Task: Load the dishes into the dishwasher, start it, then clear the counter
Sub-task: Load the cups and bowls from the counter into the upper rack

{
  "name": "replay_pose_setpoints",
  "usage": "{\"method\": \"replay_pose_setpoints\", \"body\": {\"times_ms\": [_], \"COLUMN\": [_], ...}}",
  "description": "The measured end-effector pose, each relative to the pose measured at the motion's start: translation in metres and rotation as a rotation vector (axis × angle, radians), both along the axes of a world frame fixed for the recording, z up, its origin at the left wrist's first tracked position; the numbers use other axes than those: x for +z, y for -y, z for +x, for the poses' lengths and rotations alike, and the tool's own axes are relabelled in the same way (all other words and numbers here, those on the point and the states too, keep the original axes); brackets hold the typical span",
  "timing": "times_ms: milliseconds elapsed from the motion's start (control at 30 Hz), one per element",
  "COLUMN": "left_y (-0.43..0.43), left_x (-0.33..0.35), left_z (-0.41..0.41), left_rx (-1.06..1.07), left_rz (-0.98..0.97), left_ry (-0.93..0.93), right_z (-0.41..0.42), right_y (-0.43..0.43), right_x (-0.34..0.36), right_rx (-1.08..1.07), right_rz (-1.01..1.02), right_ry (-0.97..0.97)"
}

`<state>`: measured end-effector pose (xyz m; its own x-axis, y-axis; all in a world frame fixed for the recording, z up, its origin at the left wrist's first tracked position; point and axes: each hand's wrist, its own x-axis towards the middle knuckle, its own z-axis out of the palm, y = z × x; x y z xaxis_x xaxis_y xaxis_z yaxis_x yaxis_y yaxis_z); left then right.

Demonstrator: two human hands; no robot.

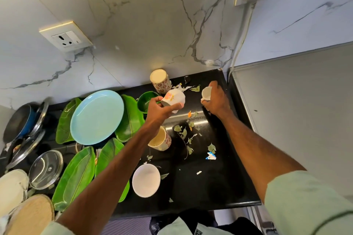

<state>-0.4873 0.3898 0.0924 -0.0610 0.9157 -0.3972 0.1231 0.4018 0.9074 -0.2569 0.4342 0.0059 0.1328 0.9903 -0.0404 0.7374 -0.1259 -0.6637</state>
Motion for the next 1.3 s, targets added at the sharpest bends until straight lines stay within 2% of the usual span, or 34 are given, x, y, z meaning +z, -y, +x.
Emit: {"method": "replay_pose_setpoints", "body": {"times_ms": [100,267,367,433,700,933,1033,1300], "left_y": [0.009,0.036,0.058,0.075,0.163,0.261,0.301,0.384], "left_x": [0.007,0.02,0.026,0.03,0.025,-0.003,-0.021,-0.102], "left_z": [0.017,0.055,0.088,0.114,0.236,0.338,0.375,0.438], "left_rx": [-0.055,-0.201,-0.323,-0.402,-0.622,-0.943,-1.04,-1.216], "left_rz": [-0.039,-0.099,-0.142,-0.153,-0.226,-0.218,-0.224,-0.175], "left_ry": [0.093,0.294,0.339,0.305,0.255,0.068,0.034,-0.234], "right_z": [0.004,0.025,0.051,0.073,0.164,0.232,0.258,0.295], "right_y": [0.029,0.093,0.14,0.175,0.334,0.467,0.515,0.614], "right_x": [0.001,0.012,0.015,0.02,0.035,0.036,0.024,-0.051], "right_rx": [-0.05,-0.359,-0.424,-0.474,-0.871,-1.077,-1.181,-1.509], "right_rz": [-0.034,-0.073,-0.054,-0.046,-0.08,-0.084,-0.079,-0.107], "right_ry": [-0.194,-0.648,-0.794,-0.865,-0.925,-1.087,-1.103,-1.079]}}
